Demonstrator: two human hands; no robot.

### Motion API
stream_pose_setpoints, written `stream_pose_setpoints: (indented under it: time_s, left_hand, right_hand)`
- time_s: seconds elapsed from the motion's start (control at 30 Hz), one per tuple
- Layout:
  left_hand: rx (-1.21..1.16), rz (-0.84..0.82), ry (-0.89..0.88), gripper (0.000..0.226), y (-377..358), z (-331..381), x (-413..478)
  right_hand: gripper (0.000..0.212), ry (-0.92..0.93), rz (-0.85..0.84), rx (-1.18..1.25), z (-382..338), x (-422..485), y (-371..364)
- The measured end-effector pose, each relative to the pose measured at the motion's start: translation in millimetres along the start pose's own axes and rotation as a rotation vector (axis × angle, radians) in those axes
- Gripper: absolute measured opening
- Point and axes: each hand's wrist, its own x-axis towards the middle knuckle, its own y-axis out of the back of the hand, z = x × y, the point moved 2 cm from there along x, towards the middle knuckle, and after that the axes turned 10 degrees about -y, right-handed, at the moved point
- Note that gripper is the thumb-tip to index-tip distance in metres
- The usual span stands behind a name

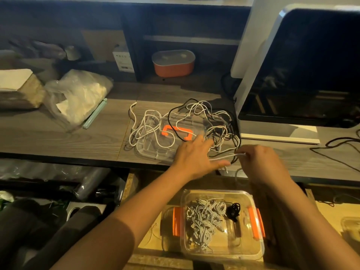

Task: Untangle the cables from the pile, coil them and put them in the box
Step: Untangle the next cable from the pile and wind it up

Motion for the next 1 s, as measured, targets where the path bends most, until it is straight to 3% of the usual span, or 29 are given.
stream_pose_setpoints:
  time_s: [0.1, 0.2, 0.27, 0.33, 0.4, 0.57, 0.67, 0.73, 0.83, 0.9, 1.0]
  left_hand:
    - [0.161, -0.063, -0.023, 0.044, -12, 3, -7]
    - [0.046, -0.134, 0.016, 0.024, -15, 2, -7]
    - [-0.312, -0.185, 0.056, 0.027, -13, 0, -4]
    - [-0.886, -0.229, 0.055, 0.034, -8, 8, -4]
    - [-1.298, -0.219, 0.02, 0.038, -5, 18, -8]
    - [-1.715, 0.006, -0.009, 0.028, 8, 35, -6]
    - [-2.007, 0.294, 0.222, 0.027, 19, 41, 6]
    - [-1.842, 0.577, 0.386, 0.024, 24, 38, 14]
    - [-1.073, 0.879, 0.375, 0.02, 28, 22, 17]
    - [-0.59, 0.872, 0.299, 0.019, 32, 9, 15]
    - [-0.159, 0.642, 0.193, 0.02, 30, -3, 14]
  right_hand:
    - [0.021, 0.015, 0.051, 0.03, 6, 6, 5]
    - [0.024, 0.016, 0.014, 0.041, 11, 9, -2]
    - [0.026, -0.003, 0.026, 0.029, 19, 12, -8]
    - [0.028, -0.038, 0.026, 0.048, 25, 14, -11]
    - [0.028, -0.097, -0.004, 0.098, 29, 15, -13]
    - [0.02, -0.149, -0.138, 0.081, 20, 16, -29]
    - [0.016, -0.073, -0.29, -0.012, -5, 7, -41]
    - [0.014, 0.025, -0.381, -0.007, -24, 0, -46]
    - [0.03, 0.157, -0.431, -0.004, -41, -13, -43]
    - [0.026, 0.228, -0.422, 0.007, -44, -19, -35]
    - [0.02, 0.235, -0.333, 0.046, -39, -16, -23]
